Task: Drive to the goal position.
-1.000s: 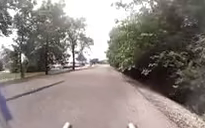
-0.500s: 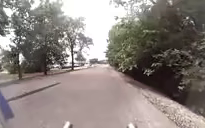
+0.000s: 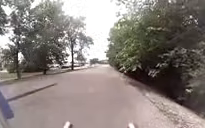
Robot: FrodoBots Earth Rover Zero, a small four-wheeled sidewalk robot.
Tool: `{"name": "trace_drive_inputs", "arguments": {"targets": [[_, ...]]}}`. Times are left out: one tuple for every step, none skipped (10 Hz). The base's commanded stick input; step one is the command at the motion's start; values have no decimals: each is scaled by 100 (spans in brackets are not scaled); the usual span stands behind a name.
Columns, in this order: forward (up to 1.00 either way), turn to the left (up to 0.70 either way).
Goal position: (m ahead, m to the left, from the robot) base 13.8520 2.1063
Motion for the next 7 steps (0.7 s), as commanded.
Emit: {"name": "trace_drive_inputs", "arguments": {"targets": [[60,0],[60,0],[60,0],[60,0],[60,0],[60,0],[60,0]]}}
